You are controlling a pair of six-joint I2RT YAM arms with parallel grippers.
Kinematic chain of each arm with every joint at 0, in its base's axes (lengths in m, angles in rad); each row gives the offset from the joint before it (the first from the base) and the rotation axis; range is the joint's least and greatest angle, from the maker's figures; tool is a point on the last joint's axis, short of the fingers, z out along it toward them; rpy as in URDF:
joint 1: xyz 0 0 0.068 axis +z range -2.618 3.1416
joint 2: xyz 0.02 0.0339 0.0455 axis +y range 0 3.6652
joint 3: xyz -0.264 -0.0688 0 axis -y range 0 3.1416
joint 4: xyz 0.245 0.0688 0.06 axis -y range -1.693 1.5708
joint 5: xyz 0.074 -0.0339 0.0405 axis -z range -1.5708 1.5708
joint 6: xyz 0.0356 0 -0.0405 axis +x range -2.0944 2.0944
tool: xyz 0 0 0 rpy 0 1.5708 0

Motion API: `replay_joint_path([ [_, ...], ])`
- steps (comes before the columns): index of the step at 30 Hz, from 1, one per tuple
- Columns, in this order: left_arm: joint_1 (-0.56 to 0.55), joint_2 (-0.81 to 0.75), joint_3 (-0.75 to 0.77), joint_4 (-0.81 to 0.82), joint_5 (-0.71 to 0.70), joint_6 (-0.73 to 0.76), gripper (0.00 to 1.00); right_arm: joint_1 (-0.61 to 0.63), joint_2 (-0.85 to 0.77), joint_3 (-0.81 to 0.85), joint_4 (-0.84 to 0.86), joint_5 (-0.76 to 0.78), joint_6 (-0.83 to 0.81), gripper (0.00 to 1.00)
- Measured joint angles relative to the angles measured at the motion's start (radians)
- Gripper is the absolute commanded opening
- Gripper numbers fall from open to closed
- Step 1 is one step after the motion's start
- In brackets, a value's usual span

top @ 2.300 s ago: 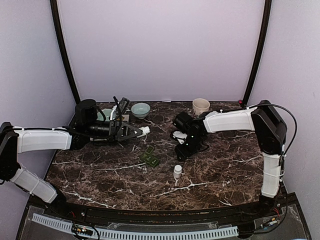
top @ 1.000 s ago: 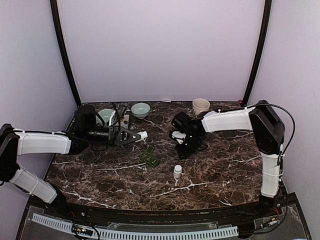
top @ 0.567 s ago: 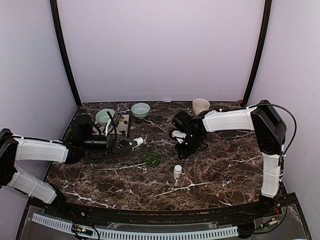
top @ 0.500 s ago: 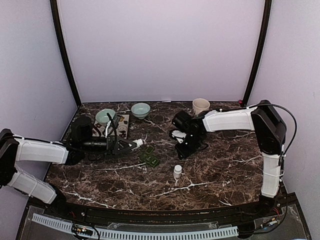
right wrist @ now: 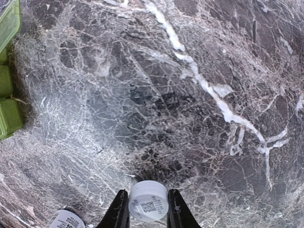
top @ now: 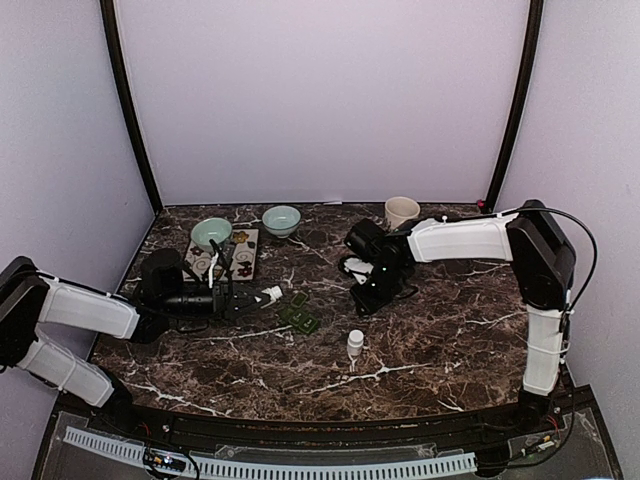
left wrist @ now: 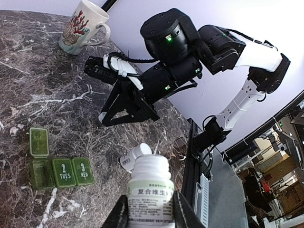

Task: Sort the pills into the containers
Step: Pour the pill into the compartment of the pill container.

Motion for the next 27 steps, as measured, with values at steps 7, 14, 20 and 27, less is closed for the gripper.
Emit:
replay_joint_path([
  [7, 0.000, 0.069, -0.024, 0.055, -0.019, 0.000, 0.00, 0.000, -0.011, 0.000, -0.002, 0.002, 0.001, 0.01],
  [14, 0.000, 0.132, -0.024, 0.099, -0.033, 0.002, 0.00, 0.000, -0.011, 0.000, -0.006, 0.003, 0.004, 0.01],
  [20, 0.000, 0.189, -0.022, 0.119, -0.050, 0.005, 0.00, 0.000, -0.011, 0.000, -0.006, 0.003, 0.007, 0.01],
  [27, 0.010, 0.240, -0.003, 0.131, -0.076, 0.008, 0.00, 0.000, -0.011, 0.000, -0.006, 0.003, 0.008, 0.01],
])
